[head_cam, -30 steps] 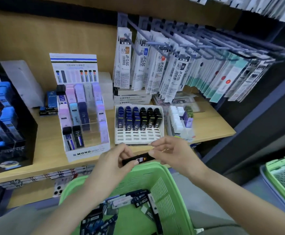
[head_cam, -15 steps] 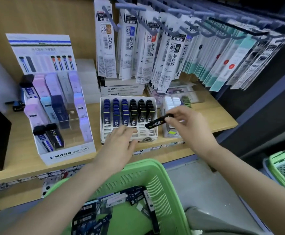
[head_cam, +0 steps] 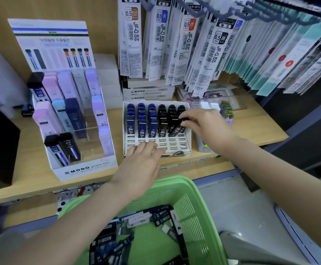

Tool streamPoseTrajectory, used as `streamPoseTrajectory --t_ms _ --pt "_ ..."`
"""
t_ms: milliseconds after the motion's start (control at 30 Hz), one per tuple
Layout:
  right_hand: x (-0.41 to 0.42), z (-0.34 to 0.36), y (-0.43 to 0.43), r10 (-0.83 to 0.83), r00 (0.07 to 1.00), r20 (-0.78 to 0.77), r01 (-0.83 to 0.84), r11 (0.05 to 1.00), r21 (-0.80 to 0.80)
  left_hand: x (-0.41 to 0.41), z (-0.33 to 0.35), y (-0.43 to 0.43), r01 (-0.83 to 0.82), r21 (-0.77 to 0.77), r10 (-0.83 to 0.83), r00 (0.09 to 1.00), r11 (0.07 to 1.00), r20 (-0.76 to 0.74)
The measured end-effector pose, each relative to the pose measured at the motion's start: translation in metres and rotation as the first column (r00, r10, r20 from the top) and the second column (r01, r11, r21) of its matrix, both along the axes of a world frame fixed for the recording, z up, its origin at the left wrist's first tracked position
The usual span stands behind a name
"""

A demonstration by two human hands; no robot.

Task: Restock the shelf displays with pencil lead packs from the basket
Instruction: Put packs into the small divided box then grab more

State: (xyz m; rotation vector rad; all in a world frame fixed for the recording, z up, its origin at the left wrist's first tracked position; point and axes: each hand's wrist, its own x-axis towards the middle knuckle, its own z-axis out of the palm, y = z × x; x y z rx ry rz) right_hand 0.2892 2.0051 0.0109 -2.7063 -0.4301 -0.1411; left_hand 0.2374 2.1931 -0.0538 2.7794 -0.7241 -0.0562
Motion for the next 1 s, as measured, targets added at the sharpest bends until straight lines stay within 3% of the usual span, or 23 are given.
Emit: streamPoseTrajectory --t_ms 200,400,600,700,800,900,1000 --pt "0.010 0.001 0.014 0.078 0.995 -0.060 -0.089 0.971 -0.223 -0.001 -0.002 -0.001 0.004 0.023 -0.005 0.999 1.000 0.034" --pt "0.005 -0.006 0.017 0.052 0.996 0.077 -0.038 0.984 -0.175 -0.001 -0.004 -0.001 0.009 0.028 -0.010 0.998 1.000 0.056" --pt "0.003 -0.013 0.014 0.023 0.994 0.105 -0.008 0.991 -0.134 0.000 -0.001 0.000 0.024 0.023 -0.026 0.998 0.999 0.053" --pt "-0.012 -0.019 0.013 0.033 0.960 0.278 0.008 0.989 -0.145 -0.005 -0.002 0.003 0.024 -0.027 -0.022 0.998 0.999 0.066" --pt "-0.041 -0.030 0.011 0.043 0.917 0.395 0.006 0.992 -0.122 -0.019 -0.004 0.013 0.048 -0.103 -0.028 0.981 0.993 0.190" --pt "-0.073 -0.053 0.009 0.109 0.925 0.363 -0.077 0.992 -0.101 -0.043 -0.019 0.027 0.060 -0.114 -0.029 0.966 0.992 0.257" --pt "-0.104 -0.088 0.010 0.198 0.953 0.228 -0.172 0.977 -0.129 -0.073 -0.045 0.040 0.049 -0.089 -0.030 0.979 0.995 0.202"
